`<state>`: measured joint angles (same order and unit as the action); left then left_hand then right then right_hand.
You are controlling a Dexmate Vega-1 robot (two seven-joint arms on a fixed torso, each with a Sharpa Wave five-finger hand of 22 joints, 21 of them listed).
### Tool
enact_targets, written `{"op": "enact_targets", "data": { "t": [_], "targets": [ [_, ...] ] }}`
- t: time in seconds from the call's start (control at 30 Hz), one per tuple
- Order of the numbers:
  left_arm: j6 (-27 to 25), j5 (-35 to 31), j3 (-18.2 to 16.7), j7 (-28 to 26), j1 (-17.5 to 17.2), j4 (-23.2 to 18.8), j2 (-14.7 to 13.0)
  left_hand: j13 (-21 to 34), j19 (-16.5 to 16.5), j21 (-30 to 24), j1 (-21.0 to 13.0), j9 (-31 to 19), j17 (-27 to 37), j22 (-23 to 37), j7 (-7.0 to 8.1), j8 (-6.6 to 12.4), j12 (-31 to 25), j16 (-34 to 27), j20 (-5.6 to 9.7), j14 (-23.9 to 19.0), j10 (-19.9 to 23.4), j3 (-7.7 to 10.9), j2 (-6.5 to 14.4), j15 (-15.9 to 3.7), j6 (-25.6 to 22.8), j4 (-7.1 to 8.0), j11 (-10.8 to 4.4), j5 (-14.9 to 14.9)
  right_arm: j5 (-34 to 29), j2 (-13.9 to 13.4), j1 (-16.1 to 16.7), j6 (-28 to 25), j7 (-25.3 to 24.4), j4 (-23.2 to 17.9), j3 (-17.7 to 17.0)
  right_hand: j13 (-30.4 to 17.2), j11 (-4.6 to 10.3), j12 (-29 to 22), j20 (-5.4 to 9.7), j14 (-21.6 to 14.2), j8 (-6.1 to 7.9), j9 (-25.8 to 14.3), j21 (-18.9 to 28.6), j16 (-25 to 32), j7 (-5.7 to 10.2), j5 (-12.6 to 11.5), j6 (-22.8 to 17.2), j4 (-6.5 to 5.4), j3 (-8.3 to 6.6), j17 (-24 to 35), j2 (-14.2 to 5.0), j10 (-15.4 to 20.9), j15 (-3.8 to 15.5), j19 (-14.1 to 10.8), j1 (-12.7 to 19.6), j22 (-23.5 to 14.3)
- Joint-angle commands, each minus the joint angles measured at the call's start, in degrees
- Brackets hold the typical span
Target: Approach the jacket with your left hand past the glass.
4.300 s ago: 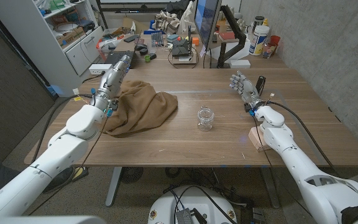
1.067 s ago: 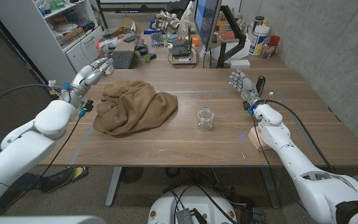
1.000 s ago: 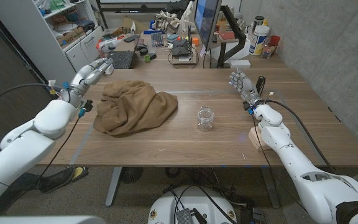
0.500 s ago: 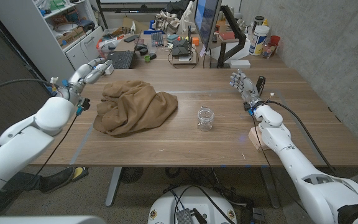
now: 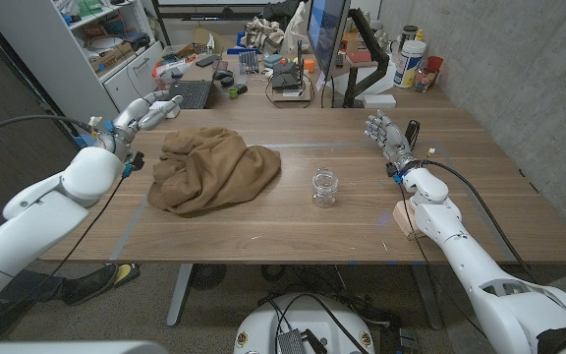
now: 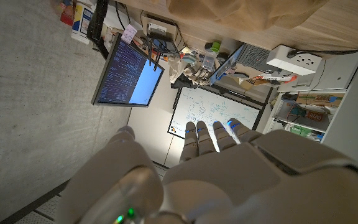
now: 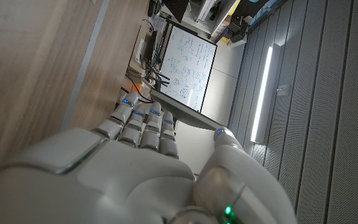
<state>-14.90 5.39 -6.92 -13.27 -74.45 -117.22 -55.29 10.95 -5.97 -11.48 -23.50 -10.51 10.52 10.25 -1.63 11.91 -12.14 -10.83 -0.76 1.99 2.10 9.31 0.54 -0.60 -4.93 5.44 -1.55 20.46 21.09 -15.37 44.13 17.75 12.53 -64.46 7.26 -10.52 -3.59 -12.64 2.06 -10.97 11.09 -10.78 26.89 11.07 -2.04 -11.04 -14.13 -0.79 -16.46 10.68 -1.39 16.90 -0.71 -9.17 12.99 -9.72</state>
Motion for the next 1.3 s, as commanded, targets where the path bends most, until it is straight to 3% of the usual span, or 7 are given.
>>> {"op": "enact_targets", "data": {
  "t": [0.03,0.63,0.93,1.3],
  "targets": [
    [-3.0,-1.3,3.6,0.3,3.1,0.2,-2.2,0.2,-0.2,-0.3,-0.9,-0.3,0.1,0.3,-0.17,0.40,0.0,-0.3,-0.27,-0.4,0.2,0.26,0.1,0.04,-0.5,-0.48,-0.26,0.2,0.4,-0.4,0.8,0.4,-0.7,-0.9,0.0,-0.2,0.19,-0.2,-0.06,-0.5,0.33,-0.1,-0.2,0.3,0.10,-0.6,-0.5,0.08,0.20,0.0,0.15,0.7,0.13,-0.5,-0.2,-0.4],
    [-6.5,-3.8,9.7,-1.1,7.4,0.1,-6.0,0.2,-0.3,-0.2,-1.6,-0.3,0.1,0.3,-0.16,0.28,0.0,-0.3,-0.49,-0.4,0.1,0.39,0.3,0.04,-0.5,-0.82,-0.40,0.3,0.2,-0.7,1.0,0.4,-1.4,-1.1,0.4,-0.2,0.14,-0.3,-0.01,-0.7,0.32,-0.1,-0.6,0.3,0.13,-0.6,-0.6,0.17,0.27,0.0,0.08,1.0,0.20,-0.9,-0.2,-0.4],
    [-10.0,-7.2,14.5,-1.6,10.6,-0.4,-8.4,0.2,-0.1,-0.3,-2.0,-0.4,0.1,0.3,0.02,0.30,0.0,-0.2,-0.61,-0.4,0.3,0.45,0.4,-0.09,-0.7,-1.03,-0.59,0.4,-0.4,-0.8,0.9,0.8,-2.0,-1.0,0.7,-0.2,0.15,-0.3,-0.03,-0.8,0.31,-0.1,-0.8,0.2,0.13,-0.6,-0.7,0.20,0.32,0.0,0.06,1.0,0.20,-1.0,-0.3,-0.4],
    [-11.8,-8.6,19.0,-1.0,14.0,0.1,-9.3,0.2,0.0,-0.3,-2.4,-0.4,0.1,0.3,0.34,0.27,0.0,-0.3,-0.89,-0.6,0.4,0.47,0.5,-0.21,-0.9,-1.24,-0.58,0.4,-0.4,-1.3,1.5,0.5,-2.6,-2.4,0.7,-0.2,0.04,-0.2,-0.06,-0.8,0.31,-0.1,-1.0,0.2,0.15,-0.6,-0.7,0.27,0.35,0.0,0.02,1.1,0.17,-1.1,-0.3,-0.4]
  ]
}}
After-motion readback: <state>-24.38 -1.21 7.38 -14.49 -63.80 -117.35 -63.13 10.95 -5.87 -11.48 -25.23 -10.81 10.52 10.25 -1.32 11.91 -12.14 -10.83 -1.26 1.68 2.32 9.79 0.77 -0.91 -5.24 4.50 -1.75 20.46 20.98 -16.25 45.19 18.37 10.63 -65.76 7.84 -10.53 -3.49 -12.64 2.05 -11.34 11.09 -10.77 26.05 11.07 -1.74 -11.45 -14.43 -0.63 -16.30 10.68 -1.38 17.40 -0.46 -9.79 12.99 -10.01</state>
